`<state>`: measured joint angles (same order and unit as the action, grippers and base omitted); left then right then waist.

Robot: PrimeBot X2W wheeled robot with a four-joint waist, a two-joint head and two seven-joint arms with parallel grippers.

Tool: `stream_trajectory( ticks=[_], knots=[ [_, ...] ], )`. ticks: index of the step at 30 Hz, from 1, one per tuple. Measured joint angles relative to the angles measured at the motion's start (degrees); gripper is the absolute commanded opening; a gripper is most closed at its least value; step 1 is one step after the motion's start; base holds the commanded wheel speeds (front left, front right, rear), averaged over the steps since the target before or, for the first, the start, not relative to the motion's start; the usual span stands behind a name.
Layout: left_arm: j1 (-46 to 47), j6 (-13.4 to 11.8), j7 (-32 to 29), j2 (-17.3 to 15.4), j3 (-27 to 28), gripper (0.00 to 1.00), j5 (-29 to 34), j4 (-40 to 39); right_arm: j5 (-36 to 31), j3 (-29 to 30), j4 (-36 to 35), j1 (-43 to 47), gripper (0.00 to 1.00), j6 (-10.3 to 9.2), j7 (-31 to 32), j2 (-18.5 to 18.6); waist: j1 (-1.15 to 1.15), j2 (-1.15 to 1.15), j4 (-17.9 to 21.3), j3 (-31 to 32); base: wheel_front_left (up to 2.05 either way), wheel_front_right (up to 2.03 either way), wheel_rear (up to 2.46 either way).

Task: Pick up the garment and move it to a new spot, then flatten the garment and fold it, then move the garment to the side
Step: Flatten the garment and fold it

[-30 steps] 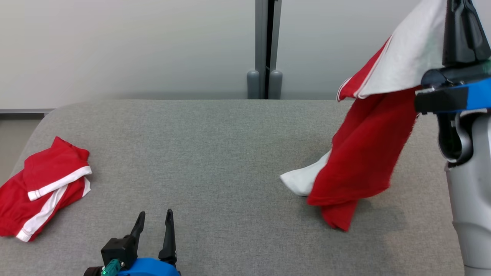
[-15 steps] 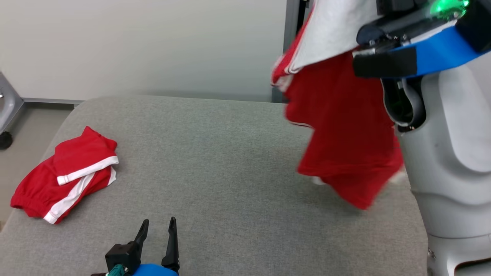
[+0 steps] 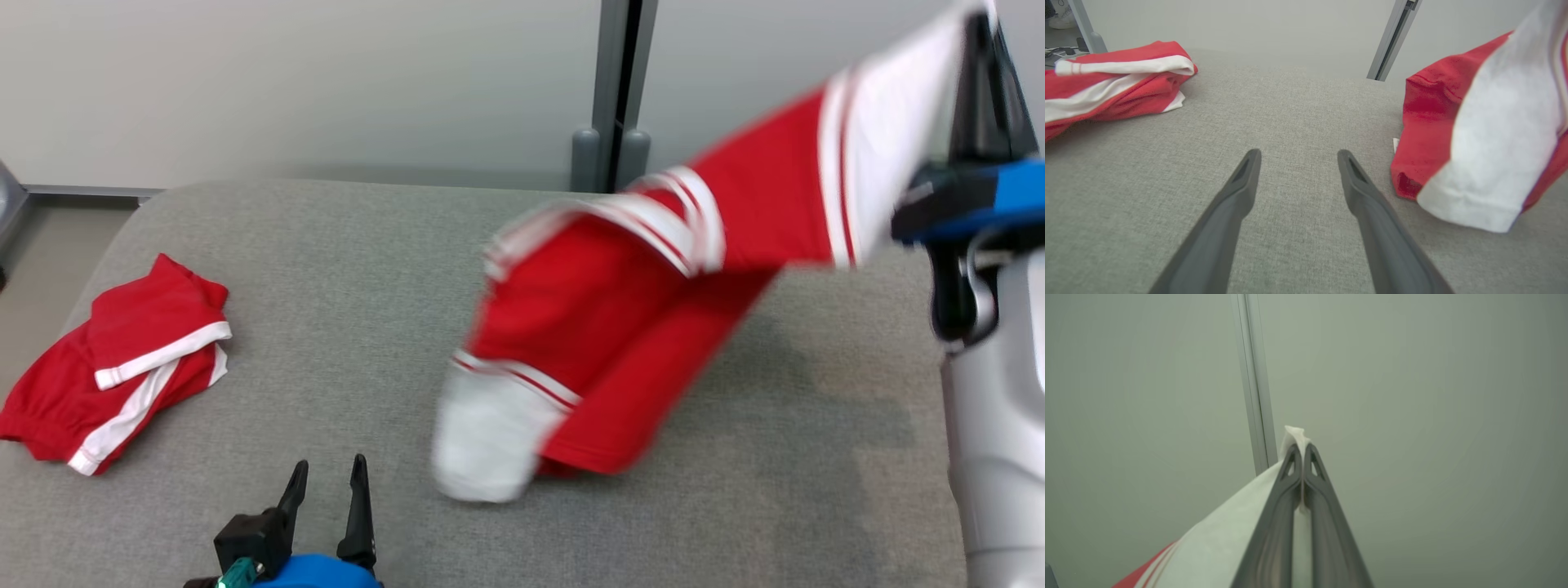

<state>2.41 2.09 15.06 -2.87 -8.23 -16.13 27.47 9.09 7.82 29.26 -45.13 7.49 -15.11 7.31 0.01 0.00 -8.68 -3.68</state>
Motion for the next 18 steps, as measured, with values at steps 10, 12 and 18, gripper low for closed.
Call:
stream_trajectory(
  ticks=[10,12,18],
  knots=[
    [3.2,1.1,0.0,0.0,-1.2,1.00,1.2,-0.7,-6.8,11.4,12.1,11.3,1.00,0.00,0.0,0.6,-0.01,0.00,3.3,-3.2,0.00,0.00,0.00],
    [3.8,1.5,0.0,0.0,-1.7,1.00,1.5,-0.8,-7.3,11.8,11.2,12.7,1.00,0.00,0.0,-0.2,-0.01,0.00,4.0,-3.5,0.00,0.00,0.00],
    [4.8,3.0,0.0,0.0,-4.6,1.00,0.9,-0.7,-6.9,10.4,7.1,17.3,1.00,0.00,0.0,-2.8,-0.02,0.00,6.7,-4.0,0.00,0.00,0.00]
  ],
)
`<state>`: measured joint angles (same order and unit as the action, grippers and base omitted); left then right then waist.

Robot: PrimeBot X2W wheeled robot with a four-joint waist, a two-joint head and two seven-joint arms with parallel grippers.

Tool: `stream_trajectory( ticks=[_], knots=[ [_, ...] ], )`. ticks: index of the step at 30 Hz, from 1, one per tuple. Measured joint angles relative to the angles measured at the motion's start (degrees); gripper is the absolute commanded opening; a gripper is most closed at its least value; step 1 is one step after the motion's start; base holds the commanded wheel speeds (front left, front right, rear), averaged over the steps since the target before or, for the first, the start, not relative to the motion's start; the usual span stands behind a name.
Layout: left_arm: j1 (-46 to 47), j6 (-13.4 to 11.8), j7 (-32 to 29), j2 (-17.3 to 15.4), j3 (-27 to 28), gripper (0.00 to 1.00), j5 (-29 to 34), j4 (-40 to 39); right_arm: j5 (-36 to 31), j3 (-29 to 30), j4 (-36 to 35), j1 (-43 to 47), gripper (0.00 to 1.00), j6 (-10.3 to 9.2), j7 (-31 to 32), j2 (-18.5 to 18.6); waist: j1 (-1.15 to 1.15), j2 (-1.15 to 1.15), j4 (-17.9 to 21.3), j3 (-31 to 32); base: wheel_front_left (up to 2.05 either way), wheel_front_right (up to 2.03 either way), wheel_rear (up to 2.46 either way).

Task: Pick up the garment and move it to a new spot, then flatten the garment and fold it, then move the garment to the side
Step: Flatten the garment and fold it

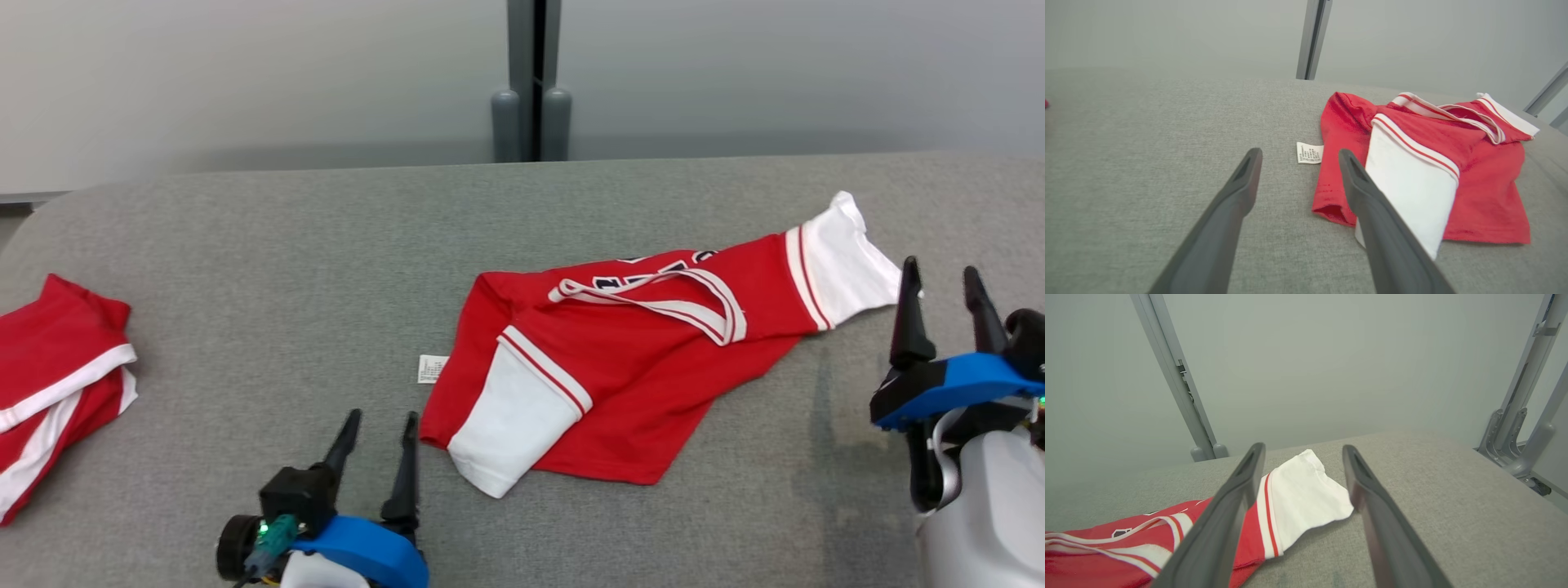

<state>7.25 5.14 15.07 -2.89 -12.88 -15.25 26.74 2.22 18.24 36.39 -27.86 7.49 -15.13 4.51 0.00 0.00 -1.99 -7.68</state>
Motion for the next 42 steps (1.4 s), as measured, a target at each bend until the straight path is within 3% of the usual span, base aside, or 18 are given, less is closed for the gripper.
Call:
stream_trajectory(
  ticks=[7,21,24,25,27,31,37,42],
  knots=[
    [2.0,1.5,0.0,0.1,-5.3,1.00,-1.4,4.5,2.4,-5.1,-3.2,3.6,1.00,0.00,0.0,-1.4,0.00,0.00,3.5,-1.2,0.00,0.00,0.00],
    [4.6,1.8,0.0,0.0,-6.9,0.98,-2.1,10.5,6.6,-9.7,-4.5,4.9,1.00,0.00,0.0,-1.6,0.01,0.00,7.6,-2.6,0.00,0.00,0.00],
    [5.2,2.0,0.0,0.0,-8.1,0.48,-2.1,11.8,7.0,-9.9,-4.4,4.9,1.00,0.00,0.0,-1.6,0.00,0.00,7.7,-2.5,0.00,0.00,0.00],
    [5.5,2.0,0.0,0.0,-8.4,0.41,-2.0,12.1,7.1,-9.9,-4.4,4.9,1.00,0.00,0.0,-1.6,0.01,0.00,7.7,-2.5,0.00,0.00,0.00],
    [5.8,2.0,0.0,0.0,-8.8,0.00,-2.0,12.3,7.2,-10.0,-4.4,4.9,1.00,0.00,0.0,-1.6,0.00,0.00,7.6,-2.4,0.00,0.00,0.00],
    [5.9,2.0,0.0,0.0,-9.5,0.00,-1.8,10.5,7.5,-9.9,-4.4,5.1,1.00,0.00,0.0,-1.6,0.01,0.00,7.2,-2.0,0.00,0.00,0.00],
    [6.8,2.0,0.0,0.0,-7.9,0.00,-1.2,1.2,8.0,-10.2,-4.4,5.8,1.00,0.00,0.0,-1.6,0.01,0.00,6.2,-1.1,0.00,0.00,0.00],
    [13.7,2.3,0.0,-0.5,-4.2,0.00,2.2,-2.2,8.1,-11.1,-4.4,5.9,1.00,0.00,0.0,-1.6,0.00,0.00,6.0,-1.1,0.00,0.00,0.00]
  ],
)
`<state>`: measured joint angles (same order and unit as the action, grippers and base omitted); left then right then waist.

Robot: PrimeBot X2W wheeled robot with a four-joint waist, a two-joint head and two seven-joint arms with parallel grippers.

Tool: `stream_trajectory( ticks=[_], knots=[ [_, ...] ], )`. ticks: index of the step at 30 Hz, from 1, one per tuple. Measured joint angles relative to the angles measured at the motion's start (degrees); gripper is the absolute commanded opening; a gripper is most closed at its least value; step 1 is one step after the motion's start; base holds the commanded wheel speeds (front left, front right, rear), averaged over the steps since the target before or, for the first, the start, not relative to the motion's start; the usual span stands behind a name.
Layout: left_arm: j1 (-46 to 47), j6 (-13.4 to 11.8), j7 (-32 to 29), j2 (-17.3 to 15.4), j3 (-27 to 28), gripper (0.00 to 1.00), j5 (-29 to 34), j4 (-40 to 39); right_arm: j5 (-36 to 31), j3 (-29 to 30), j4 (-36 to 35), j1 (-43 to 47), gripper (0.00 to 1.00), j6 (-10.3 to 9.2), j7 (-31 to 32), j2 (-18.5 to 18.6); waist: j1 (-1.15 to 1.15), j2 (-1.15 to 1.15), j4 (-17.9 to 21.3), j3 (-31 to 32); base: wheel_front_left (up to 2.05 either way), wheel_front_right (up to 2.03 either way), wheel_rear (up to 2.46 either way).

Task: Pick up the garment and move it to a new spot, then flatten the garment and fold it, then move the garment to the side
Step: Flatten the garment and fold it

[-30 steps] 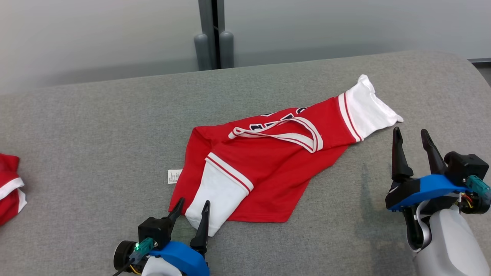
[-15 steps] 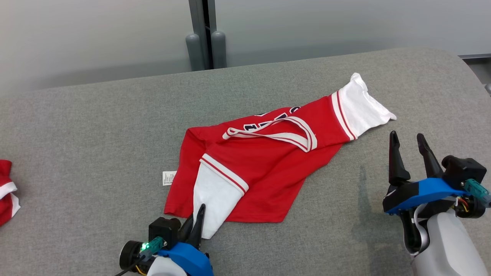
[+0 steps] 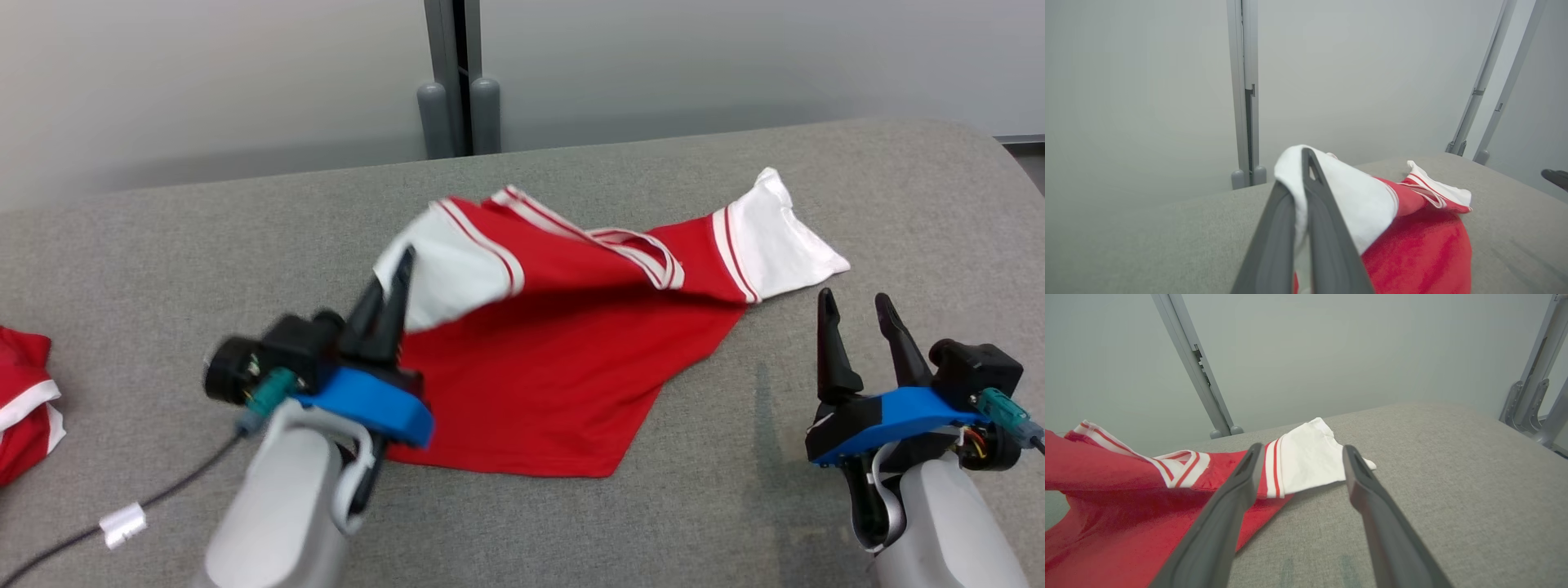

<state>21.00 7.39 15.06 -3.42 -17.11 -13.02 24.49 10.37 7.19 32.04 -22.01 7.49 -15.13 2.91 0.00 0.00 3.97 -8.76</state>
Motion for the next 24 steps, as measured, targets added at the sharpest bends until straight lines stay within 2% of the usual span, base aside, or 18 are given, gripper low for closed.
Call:
stream_trajectory(
  ticks=[8,13,14,15,16,19,24],
  knots=[
    [18.3,0.0,0.0,-8.0,5.3,0.00,3.5,8.2,2.8,-5.3,-0.6,-1.1,1.00,0.00,0.0,0.0,0.01,0.01,4.1,-2.9,0.00,0.00,0.00],
    [26.2,0.0,0.0,-11.4,8.2,0.00,3.9,13.9,5.1,-7.7,-1.1,-1.9,1.00,0.00,0.0,0.0,0.01,0.01,7.3,-5.2,0.00,0.00,0.00],
    [27.1,-0.4,0.0,-11.8,9.0,0.10,3.9,14.8,5.4,-8.0,-1.2,-2.0,1.00,0.00,0.0,0.0,0.01,0.02,7.8,-5.6,0.00,0.00,0.00],
    [27.9,-0.9,0.0,-12.3,9.6,0.81,4.0,15.9,5.6,-8.3,-1.2,-2.2,1.00,0.00,0.0,0.0,0.01,0.02,8.1,-5.9,0.00,0.00,0.00],
    [28.2,-1.6,0.0,-12.4,10.5,1.00,3.8,16.9,5.8,-8.4,-1.3,-2.2,1.00,0.00,0.0,0.0,0.02,0.01,8.4,-6.2,0.00,0.00,0.00],
    [27.9,-2.6,0.0,-11.8,11.8,1.00,3.6,17.9,6.0,-8.1,-1.4,-2.2,1.00,0.00,0.0,0.0,0.01,0.01,8.5,-6.5,0.00,0.00,0.00],
    [22.8,-2.7,0.0,-8.2,12.9,1.00,2.9,18.7,5.5,-6.7,-1.2,-1.5,1.00,0.00,0.0,0.0,0.01,0.02,6.6,-6.1,0.00,0.00,0.00]
  ],
)
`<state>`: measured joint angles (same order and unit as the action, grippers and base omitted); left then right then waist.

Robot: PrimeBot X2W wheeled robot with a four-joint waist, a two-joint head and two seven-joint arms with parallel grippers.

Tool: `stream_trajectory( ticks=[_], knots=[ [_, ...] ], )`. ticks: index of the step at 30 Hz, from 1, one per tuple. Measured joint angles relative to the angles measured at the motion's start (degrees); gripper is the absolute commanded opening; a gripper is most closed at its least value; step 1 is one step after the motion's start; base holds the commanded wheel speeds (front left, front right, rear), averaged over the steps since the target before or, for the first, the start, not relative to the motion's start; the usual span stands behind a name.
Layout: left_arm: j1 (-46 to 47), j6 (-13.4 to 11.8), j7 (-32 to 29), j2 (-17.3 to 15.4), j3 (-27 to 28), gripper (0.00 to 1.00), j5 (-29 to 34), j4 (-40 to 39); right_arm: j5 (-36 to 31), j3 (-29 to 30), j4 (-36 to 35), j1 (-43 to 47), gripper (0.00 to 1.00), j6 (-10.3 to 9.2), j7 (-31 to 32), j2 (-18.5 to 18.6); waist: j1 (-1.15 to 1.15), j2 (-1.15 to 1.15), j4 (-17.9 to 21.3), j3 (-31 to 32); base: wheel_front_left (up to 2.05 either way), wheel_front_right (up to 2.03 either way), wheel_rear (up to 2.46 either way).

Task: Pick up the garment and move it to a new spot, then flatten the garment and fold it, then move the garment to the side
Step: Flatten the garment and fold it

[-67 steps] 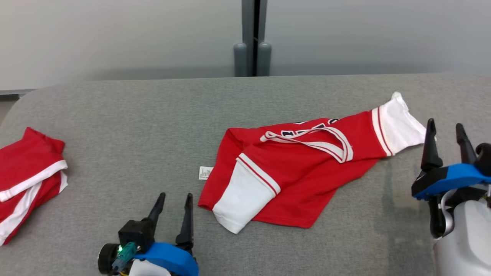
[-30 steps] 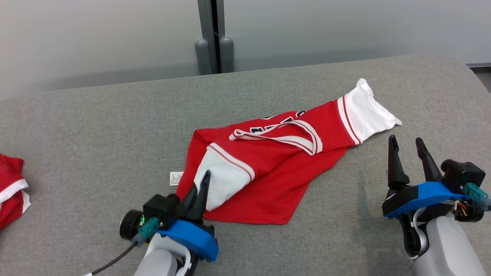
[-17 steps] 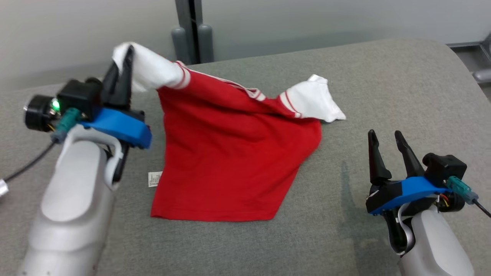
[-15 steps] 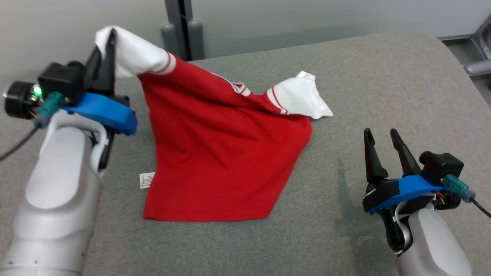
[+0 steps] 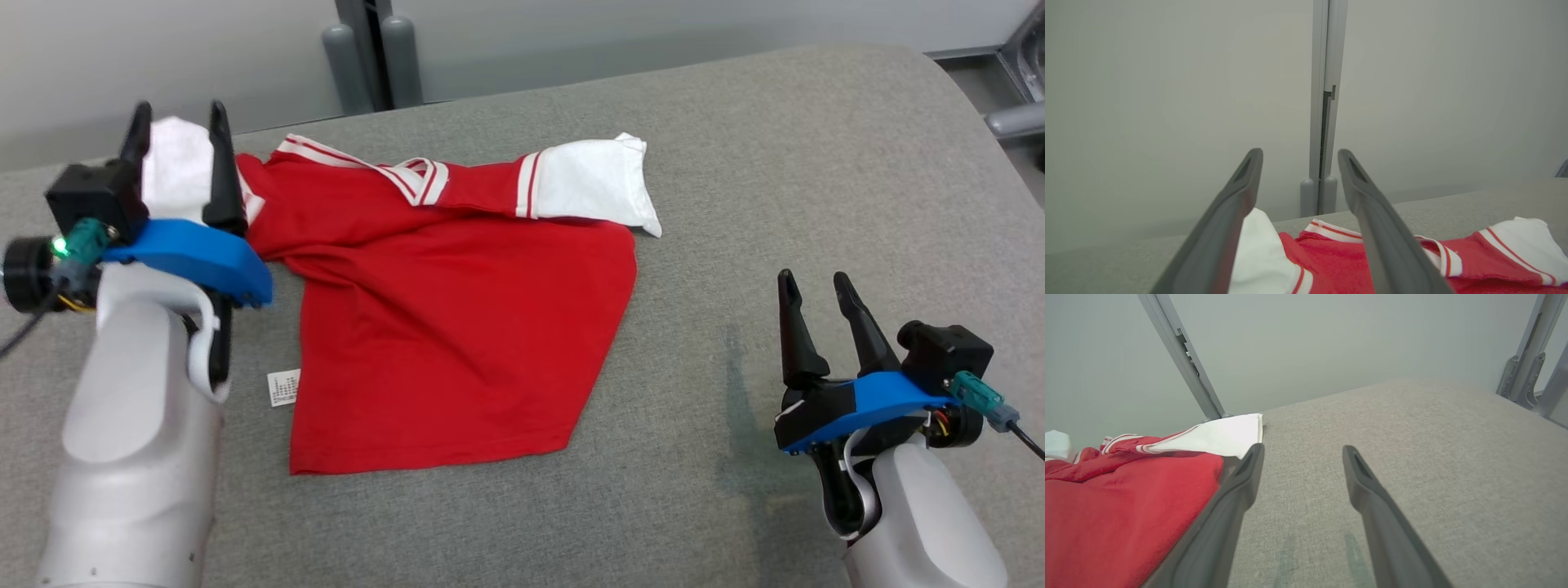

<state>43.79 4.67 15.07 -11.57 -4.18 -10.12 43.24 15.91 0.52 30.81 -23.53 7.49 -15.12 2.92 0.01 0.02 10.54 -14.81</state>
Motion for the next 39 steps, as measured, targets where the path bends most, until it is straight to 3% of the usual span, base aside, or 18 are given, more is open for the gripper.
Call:
stream_trajectory(
  ticks=[7,11,20,26,27,28,29,30,34,39],
  knots=[
    [-10.5,1.5,0.0,6.4,-0.2,1.00,-1.2,0.4,-0.1,0.0,0.2,0.5,1.00,0.00,0.0,-0.1,-0.01,0.00,-3.4,1.8,0.00,0.00,0.00],
    [-16.2,2.0,0.0,8.3,-1.2,1.00,-2.8,1.7,-0.2,-0.2,0.5,0.9,1.00,0.00,0.0,-0.1,-0.01,-0.01,-4.4,2.8,0.00,0.00,0.00],
    [-22.3,2.2,0.0,8.6,-8.3,1.00,-7.6,2.8,-0.3,-0.1,1.1,2.0,1.00,0.00,0.0,-0.1,-0.01,-0.02,-4.9,4.4,0.00,0.00,0.00],
    [-23.2,-0.7,0.1,8.7,-12.9,1.00,-10.1,9.0,-0.3,0.0,1.6,2.7,1.00,0.00,0.0,-0.1,-0.01,-0.02,-4.9,5.3,0.00,0.00,0.00],
    [-23.0,-0.7,0.3,8.7,-13.5,0.89,-10.6,10.1,-0.3,0.1,1.6,2.7,1.00,0.00,0.0,-0.1,-0.02,-0.02,-4.9,5.4,0.00,0.00,0.00],
    [-22.5,-1.1,0.3,8.7,-14.0,0.44,-11.1,10.9,-0.3,0.1,1.6,2.7,1.00,0.00,0.0,-0.1,-0.02,-0.02,-4.9,5.4,0.00,0.00,0.00],
    [-22.1,-1.3,0.3,8.7,-14.5,0.17,-11.2,11.5,-0.3,0.1,1.6,2.7,1.00,0.00,0.0,-0.1,-0.02,-0.03,-4.9,5.4,0.00,0.00,0.00],
    [-21.9,-1.3,0.3,8.7,-14.8,0.00,-11.9,11.6,-0.3,0.2,1.6,2.7,1.00,0.00,0.0,-0.1,-0.02,-0.02,-4.9,5.3,0.00,0.00,0.00],
    [-21.7,-1.2,0.1,8.7,-14.6,0.00,-12.3,8.0,-0.6,1.0,1.5,2.9,1.00,0.00,0.0,-0.1,0.00,-0.02,-5.7,5.4,0.00,0.00,0.00],
    [-22.0,-0.2,0.0,8.7,-13.4,0.00,-10.0,-3.7,-0.8,2.1,1.6,3.9,1.00,0.00,0.0,0.0,0.00,-0.02,-7.9,6.1,0.00,0.00,0.00]
  ],
)
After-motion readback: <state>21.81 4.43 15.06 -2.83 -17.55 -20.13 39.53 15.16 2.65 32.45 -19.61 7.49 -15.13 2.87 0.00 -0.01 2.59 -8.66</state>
